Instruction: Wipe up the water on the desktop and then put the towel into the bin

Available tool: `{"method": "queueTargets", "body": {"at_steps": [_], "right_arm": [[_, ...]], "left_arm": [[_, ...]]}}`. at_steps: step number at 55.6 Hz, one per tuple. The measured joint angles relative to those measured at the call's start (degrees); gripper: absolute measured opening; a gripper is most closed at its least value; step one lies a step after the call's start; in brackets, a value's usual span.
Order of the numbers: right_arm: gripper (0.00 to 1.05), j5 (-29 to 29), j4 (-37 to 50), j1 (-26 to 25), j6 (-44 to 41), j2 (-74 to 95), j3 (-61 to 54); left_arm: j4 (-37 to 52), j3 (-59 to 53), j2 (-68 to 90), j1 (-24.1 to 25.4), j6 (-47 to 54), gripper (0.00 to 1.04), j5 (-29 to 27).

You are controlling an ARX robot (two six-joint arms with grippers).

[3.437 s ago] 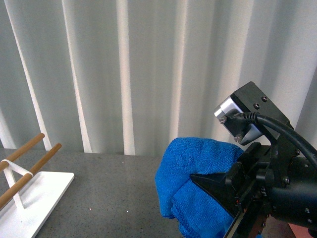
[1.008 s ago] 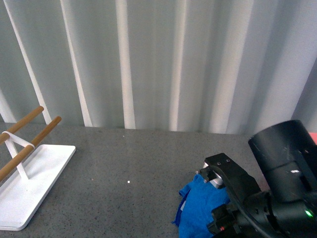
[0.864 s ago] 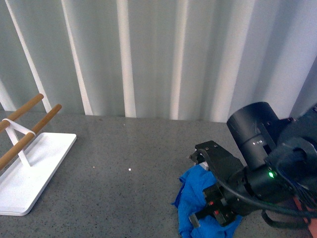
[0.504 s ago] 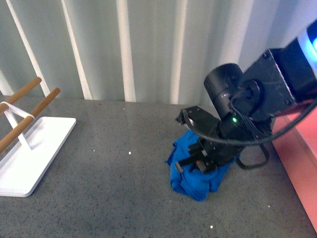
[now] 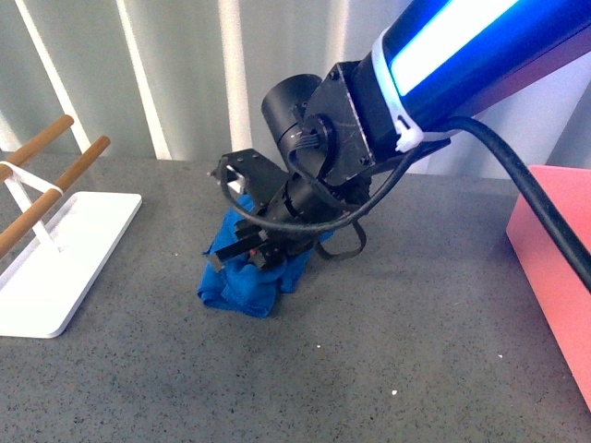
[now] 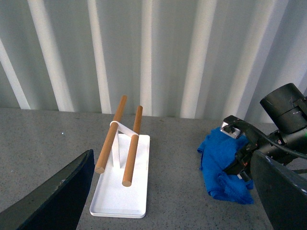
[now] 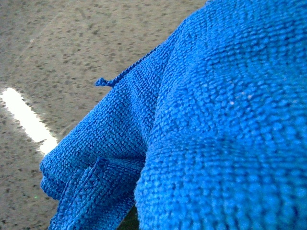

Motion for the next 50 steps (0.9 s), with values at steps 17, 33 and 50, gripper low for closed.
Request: {"method": "queueTargets", "body": {"at_steps": [17,33,50], "right_arm": [[0.05,2.99,8.66,-2.58,2.4,-11.06,-15.37],[0.05,5.62,8.44,-8.57,-1.9,-28.72,-19.58],[0.05,25.22,-1.16,-9.25,-5.97,-46.25,-18.86]], "left_arm": [[0.0,0.0,0.0,0.0,0.0,0.98,0.0],[0.0,0.0,0.0,0.0,0.0,0.98,0.0],[0.0,0.0,0.0,0.0,0.0,0.98,0.0]]}}
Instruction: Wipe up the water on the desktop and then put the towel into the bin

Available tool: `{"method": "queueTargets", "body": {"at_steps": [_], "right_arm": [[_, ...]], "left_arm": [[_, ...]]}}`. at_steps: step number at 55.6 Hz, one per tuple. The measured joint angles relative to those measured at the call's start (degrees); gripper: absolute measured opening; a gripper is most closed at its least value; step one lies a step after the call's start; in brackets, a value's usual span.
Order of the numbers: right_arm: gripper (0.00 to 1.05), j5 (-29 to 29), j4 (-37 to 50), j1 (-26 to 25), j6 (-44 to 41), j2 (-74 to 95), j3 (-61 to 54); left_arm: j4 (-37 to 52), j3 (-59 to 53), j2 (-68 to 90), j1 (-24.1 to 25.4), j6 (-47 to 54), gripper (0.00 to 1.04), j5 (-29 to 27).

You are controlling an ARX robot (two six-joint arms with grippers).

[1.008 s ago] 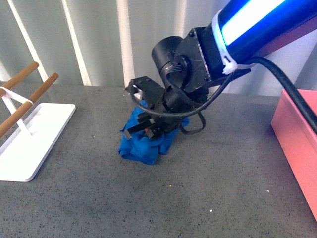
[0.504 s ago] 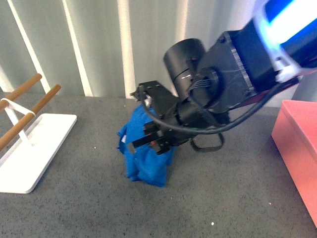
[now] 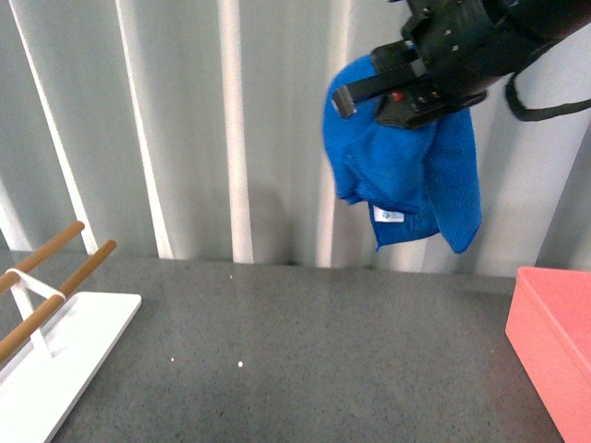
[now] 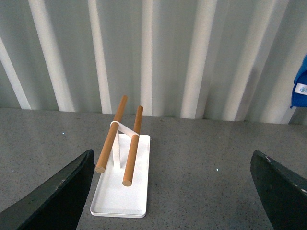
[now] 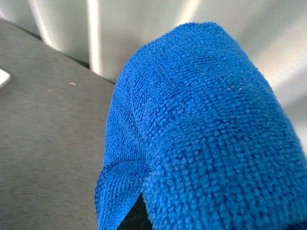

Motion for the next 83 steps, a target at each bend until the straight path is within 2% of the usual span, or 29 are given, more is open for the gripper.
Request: {"method": "queueTargets", "body": {"at_steps": [5,7,17,25,34,52,72,79,83], "right_arm": [[0.05,9.94,-7.37,-2.91,1.68,-1.57,1.81],[0.05,12.13,-10.27,-4.48,2.58,-1.99,2.34],[0.05,12.37,-19.39,-12.63,4.87,-3.87,3.52],[0.05,12.07,-21.97,-18.34,5.9,-5.29,2.73],[0.05,13.57,-21.88,-20.37,6.54,-5.51,-0.48],[0.05,16.35,-20.72,-20.74,6.51,-7.3,-7.8],[0.05,12.92,-18.58,-24.94,8.46,-8.66,-12.57],[0.05,10.1,-19.67,-25.92,8.57,-8.76,-12.66],[0.15,9.86,-20.02,-26.1,8.5,-8.81,-12.68]], "left_arm": [[0.0,0.0,0.0,0.0,0.0,0.98,0.0],[0.0,0.0,0.0,0.0,0.0,0.98,0.0],[0.0,0.0,0.0,0.0,0.0,0.98,0.0],[0.0,0.0,0.0,0.0,0.0,0.98,0.0],[0.0,0.0,0.0,0.0,0.0,0.98,0.0],[0.0,0.0,0.0,0.0,0.0,0.98,0.0],[0.0,0.0,0.0,0.0,0.0,0.98,0.0],[0.0,0.0,0.0,0.0,-0.02,0.98,0.0],[0.0,0.0,0.0,0.0,0.0,0.98,0.0]]}}
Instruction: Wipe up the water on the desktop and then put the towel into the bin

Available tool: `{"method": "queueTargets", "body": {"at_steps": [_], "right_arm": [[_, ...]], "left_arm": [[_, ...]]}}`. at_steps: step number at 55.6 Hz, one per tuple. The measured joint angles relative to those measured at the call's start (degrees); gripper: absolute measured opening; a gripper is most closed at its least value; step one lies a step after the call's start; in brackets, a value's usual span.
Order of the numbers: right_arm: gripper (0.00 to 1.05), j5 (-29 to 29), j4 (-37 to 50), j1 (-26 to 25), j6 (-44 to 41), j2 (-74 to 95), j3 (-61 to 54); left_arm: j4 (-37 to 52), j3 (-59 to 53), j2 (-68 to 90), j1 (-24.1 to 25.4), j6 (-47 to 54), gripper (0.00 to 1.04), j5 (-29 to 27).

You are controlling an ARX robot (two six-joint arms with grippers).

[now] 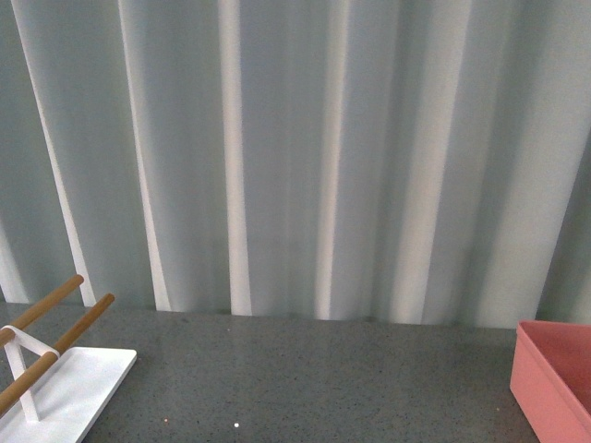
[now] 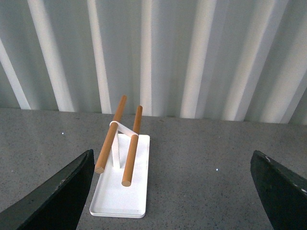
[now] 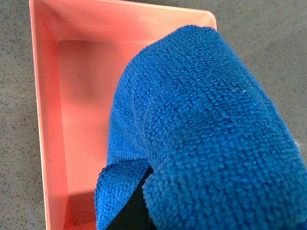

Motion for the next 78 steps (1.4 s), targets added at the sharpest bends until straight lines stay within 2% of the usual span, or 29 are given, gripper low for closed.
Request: {"method": "queueTargets", "body": {"at_steps": [23,43,45,48,49,51,55,59,64,67,72,78], "right_arm": [[0.98,-0.15,-0.02,-0.07,0.0,-0.15,0.0],[0.98,-0.15,-0.02,-0.07,0.0,-0.15,0.0],[0.96,-2.82,3.72,-0.55,0.57,-0.85,-1.62],[0.85,-15.34,22.64,-1.4,2.95,-4.39,-11.13],[0.84,-17.22,25.81,-1.46,3.08,-4.96,-12.9],[0.77,-22.12,38.27,-1.51,3.93,-7.19,-19.85],[0.64,-24.92,59.74,-0.9,4.59,-10.08,-30.03],[0.52,-24.7,73.55,-0.22,4.85,-12.87,-35.93],[0.34,-23.91,79.49,0.52,4.98,-17.46,-41.48],[0.2,-23.45,80.26,1.2,5.03,-20.09,-45.57],[0.03,-22.67,80.39,1.81,5.01,-22.82,-49.75],[0.03,-19.1,80.35,4.13,5.09,-26.75,-53.4]], "left_arm": [[0.0,0.0,0.0,0.0,0.0,0.98,0.0],[0.0,0.0,0.0,0.0,-0.02,0.98,0.0],[0.0,0.0,0.0,0.0,0.0,0.98,0.0],[0.0,0.0,0.0,0.0,0.0,0.98,0.02],[0.0,0.0,0.0,0.0,0.0,0.98,0.0],[0.0,0.0,0.02,0.0,0.0,0.98,-0.17],[0.0,0.0,0.0,0.0,0.0,0.98,-0.02],[0.0,0.0,-0.04,0.0,0.0,0.98,0.02],[0.0,0.0,-0.02,0.0,0.0,0.98,0.0],[0.0,0.0,-0.04,0.0,0.0,0.98,0.0],[0.0,0.0,-0.02,0.0,0.0,0.98,0.0],[0.0,0.0,-0.02,0.0,0.0,0.98,0.0]]}}
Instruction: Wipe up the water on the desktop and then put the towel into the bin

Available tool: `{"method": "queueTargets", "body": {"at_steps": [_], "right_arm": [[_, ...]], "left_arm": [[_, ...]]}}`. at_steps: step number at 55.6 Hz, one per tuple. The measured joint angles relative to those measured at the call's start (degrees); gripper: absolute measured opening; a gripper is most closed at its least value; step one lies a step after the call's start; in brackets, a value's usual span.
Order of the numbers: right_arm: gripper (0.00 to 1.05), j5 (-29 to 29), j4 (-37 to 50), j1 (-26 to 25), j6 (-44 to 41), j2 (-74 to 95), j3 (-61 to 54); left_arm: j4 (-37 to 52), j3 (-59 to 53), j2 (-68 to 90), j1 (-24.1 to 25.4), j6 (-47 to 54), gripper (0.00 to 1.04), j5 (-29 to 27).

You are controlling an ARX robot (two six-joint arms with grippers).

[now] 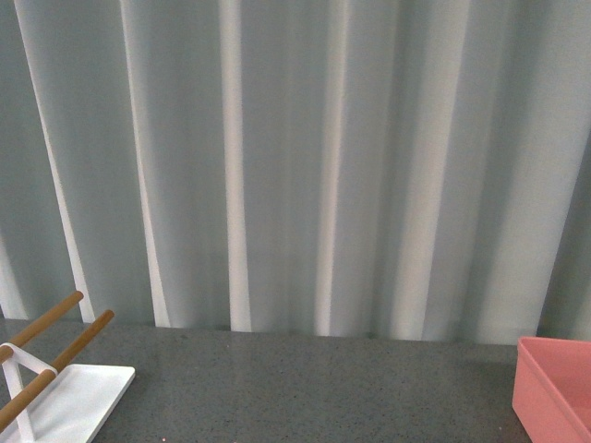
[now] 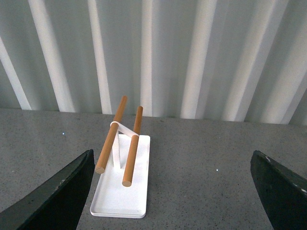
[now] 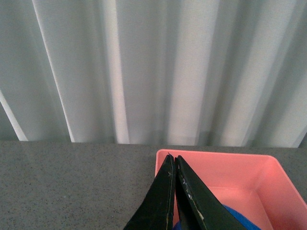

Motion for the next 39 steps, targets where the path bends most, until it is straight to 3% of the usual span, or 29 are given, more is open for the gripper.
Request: {"method": "queueTargets", "body": {"at_steps": [39], "right_arm": [[0.03,0.24,-11.5,1.62,0.04,-25.27,-12.57]], "left_arm": [[0.0,0.0,0.0,0.0,0.0,0.98,-0.02]]}}
